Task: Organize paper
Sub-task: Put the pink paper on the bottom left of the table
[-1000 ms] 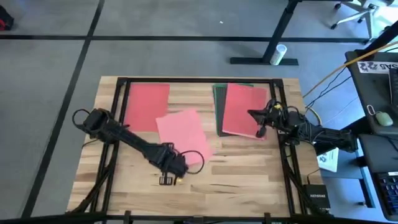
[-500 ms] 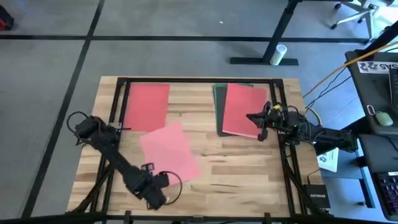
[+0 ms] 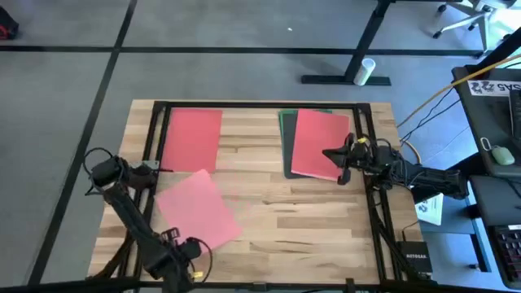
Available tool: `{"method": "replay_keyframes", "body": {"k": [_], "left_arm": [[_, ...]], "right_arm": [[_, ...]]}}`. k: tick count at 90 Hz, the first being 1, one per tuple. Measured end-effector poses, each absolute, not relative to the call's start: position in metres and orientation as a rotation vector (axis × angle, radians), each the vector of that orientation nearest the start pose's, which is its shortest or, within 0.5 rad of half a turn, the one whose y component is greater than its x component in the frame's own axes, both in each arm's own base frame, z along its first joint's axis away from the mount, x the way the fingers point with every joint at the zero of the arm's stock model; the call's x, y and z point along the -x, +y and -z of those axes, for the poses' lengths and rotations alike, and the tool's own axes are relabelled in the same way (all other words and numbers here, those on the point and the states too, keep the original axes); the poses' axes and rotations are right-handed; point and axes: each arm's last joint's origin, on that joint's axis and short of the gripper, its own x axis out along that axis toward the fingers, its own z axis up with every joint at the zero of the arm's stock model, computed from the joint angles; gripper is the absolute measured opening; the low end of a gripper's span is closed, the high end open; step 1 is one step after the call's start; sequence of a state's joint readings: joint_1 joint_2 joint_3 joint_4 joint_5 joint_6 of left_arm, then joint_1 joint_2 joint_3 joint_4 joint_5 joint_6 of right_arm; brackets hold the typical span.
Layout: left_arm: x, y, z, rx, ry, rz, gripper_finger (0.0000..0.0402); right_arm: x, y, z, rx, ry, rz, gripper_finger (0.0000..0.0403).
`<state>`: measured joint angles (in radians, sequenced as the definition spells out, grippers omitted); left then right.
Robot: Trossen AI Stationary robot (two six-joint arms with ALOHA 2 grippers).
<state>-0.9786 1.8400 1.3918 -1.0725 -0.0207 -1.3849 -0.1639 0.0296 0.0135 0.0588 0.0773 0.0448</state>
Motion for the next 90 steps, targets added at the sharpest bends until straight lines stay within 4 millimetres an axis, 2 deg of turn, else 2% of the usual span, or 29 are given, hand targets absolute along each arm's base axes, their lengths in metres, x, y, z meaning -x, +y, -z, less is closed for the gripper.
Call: {"method": "replay_keyframes", "body": {"k": [19, 46, 90], "left_arm": [[-0.173, -0.293, -0.209, 0.361, 1.583, -0.285, 0.0000], [-0.156, -0.290, -0.210, 0.260, 1.699, -0.319, 0.0000], [-0.142, -0.289, -0.211, 0.104, 1.828, -0.213, 0.0000]], "right_arm": [[-0.097, -0.019, -0.171, -0.020, -0.045, 0.258, 0.0001], [-0.097, -0.019, -0.171, -0.019, -0.045, 0.258, 0.0001], [-0.097, -0.019, -0.171, -0.028, -0.046, 0.257, 0.0001]]}}
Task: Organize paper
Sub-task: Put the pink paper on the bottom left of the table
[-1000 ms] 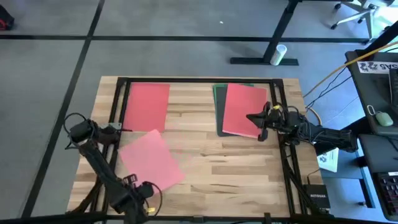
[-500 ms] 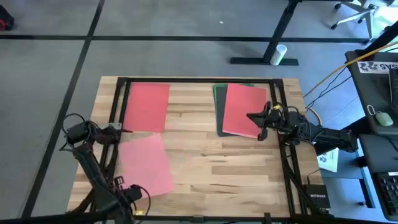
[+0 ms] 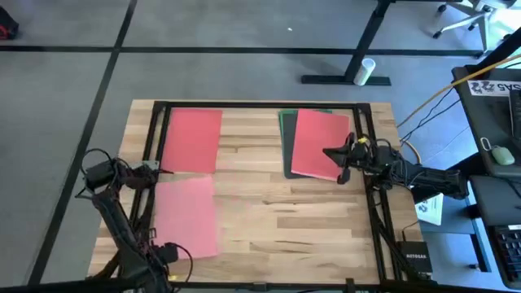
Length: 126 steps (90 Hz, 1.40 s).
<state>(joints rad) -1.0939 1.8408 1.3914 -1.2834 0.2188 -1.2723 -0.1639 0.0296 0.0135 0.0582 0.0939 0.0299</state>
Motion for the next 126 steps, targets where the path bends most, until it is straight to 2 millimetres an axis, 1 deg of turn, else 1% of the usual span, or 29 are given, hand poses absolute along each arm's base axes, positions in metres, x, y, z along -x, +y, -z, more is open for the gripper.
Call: {"method": "replay_keyframes", "body": {"k": [9, 19, 37, 47, 54, 63, 69, 74, 82, 88, 93, 99, 105, 115, 126], "left_arm": [[-0.142, -0.289, -0.211, 0.071, 1.831, -0.166, 0.0002], [-0.142, -0.289, -0.210, 0.073, 1.830, -0.169, 0.0011], [-0.141, -0.287, -0.202, 0.139, 1.823, -0.264, 0.0049], [-0.142, -0.287, -0.197, 0.149, 1.802, -0.259, 0.0073], [-0.147, -0.284, -0.193, 0.147, 1.758, -0.266, 0.0081], [-0.164, -0.273, -0.189, 0.160, 1.651, -0.339, 0.0077], [-0.182, -0.261, -0.189, 0.178, 1.565, -0.414, 0.0061], [-0.200, -0.251, -0.189, 0.198, 1.497, -0.435, 0.0041], [-0.232, -0.239, -0.188, 0.243, 1.378, -0.378, 0.0010], [-0.255, -0.231, -0.189, 0.269, 1.298, -0.306, 0.0005], [-0.268, -0.224, -0.186, 0.275, 1.260, -0.264, 0.0002], [-0.276, -0.217, -0.180, 0.250, 1.258, -0.252, 0.0001], [-0.280, -0.214, -0.172, 0.214, 1.282, -0.233, 0.0000], [-0.281, -0.215, -0.162, 0.190, 1.335, -0.181, 0.0000], [-0.278, -0.221, -0.160, 0.182, 1.354, -0.144, 0.0000]], "right_arm": [[-0.097, -0.019, -0.171, -0.029, -0.046, 0.250, 0.0001], [-0.097, -0.019, -0.171, -0.031, -0.046, 0.250, 0.0001], [-0.097, -0.019, -0.171, -0.031, -0.047, 0.249, 0.0001], [-0.097, -0.019, -0.171, -0.031, -0.046, 0.249, 0.0001], [-0.097, -0.019, -0.171, -0.031, -0.047, 0.249, 0.0001], [-0.097, -0.019, -0.171, -0.031, -0.047, 0.249, 0.0001], [-0.097, -0.019, -0.171, -0.031, -0.047, 0.249, 0.0001], [-0.097, -0.019, -0.171, -0.031, -0.047, 0.249, 0.0001], [-0.097, -0.019, -0.171, -0.031, -0.046, 0.249, 0.0001], [-0.097, -0.019, -0.171, -0.031, -0.047, 0.249, 0.0001], [-0.097, -0.019, -0.171, -0.030, -0.046, 0.249, 0.0001], [-0.097, -0.019, -0.171, -0.030, -0.045, 0.249, 0.0001], [-0.097, -0.019, -0.171, -0.029, -0.039, 0.249, 0.0001], [-0.097, -0.019, -0.170, -0.029, -0.035, 0.249, 0.0001], [-0.097, -0.019, -0.168, -0.032, -0.012, 0.249, 0.0001]]}}
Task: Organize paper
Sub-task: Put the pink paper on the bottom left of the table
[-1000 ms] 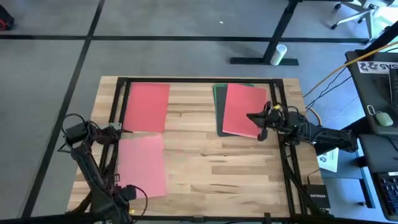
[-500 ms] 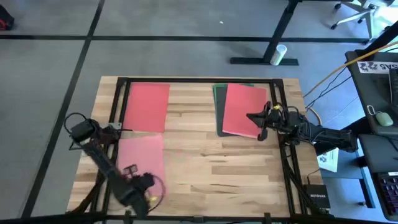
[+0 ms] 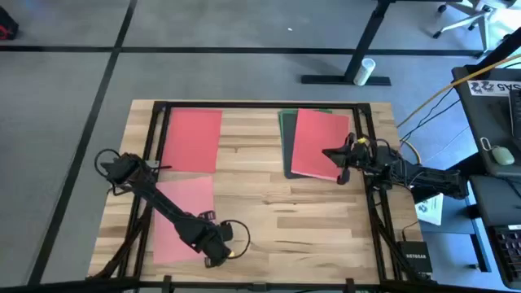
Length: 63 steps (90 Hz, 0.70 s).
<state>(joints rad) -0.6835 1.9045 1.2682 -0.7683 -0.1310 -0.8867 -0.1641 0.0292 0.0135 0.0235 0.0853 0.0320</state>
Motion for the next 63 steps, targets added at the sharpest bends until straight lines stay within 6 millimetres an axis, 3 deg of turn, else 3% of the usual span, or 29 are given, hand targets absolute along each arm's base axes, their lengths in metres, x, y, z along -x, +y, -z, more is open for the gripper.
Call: {"method": "replay_keyframes", "body": {"k": [63], "left_arm": [[-0.271, -0.237, -0.161, 0.198, 1.345, -0.067, 0.0000]], "right_arm": [[-0.097, -0.018, -0.167, -0.051, 0.000, 0.248, 0.0001]]}}
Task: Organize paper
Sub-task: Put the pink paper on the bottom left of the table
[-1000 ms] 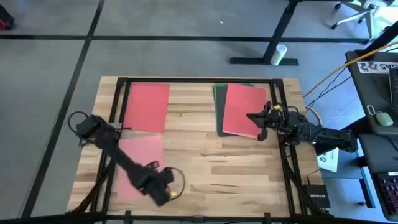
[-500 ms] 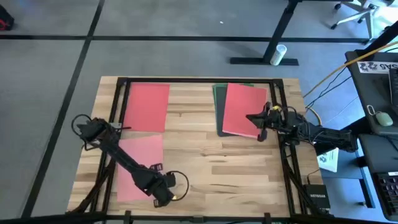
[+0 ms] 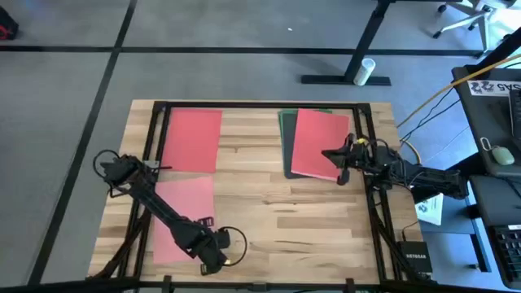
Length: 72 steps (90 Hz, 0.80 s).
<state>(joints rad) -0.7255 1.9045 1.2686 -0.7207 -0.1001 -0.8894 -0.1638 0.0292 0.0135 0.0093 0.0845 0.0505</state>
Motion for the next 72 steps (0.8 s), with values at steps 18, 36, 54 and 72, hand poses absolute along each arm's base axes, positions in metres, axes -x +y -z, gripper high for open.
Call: {"method": "replay_keyframes", "body": {"k": [18, 36, 54, 72], "left_arm": [[-0.269, -0.241, -0.157, 0.183, 1.358, -0.057, 0.0000], [-0.266, -0.248, -0.148, 0.181, 1.380, -0.037, 0.0000], [-0.262, -0.254, -0.147, 0.187, 1.391, -0.020, 0.0000], [-0.259, -0.257, -0.147, 0.192, 1.404, -0.006, 0.0000]], "right_arm": [[-0.097, -0.019, -0.167, -0.050, 0.000, 0.248, 0.0001], [-0.097, -0.019, -0.167, -0.051, 0.001, 0.249, 0.0001], [-0.097, -0.018, -0.167, -0.051, 0.001, 0.248, 0.0001], [-0.097, -0.019, -0.167, -0.051, 0.001, 0.249, 0.0001]]}}
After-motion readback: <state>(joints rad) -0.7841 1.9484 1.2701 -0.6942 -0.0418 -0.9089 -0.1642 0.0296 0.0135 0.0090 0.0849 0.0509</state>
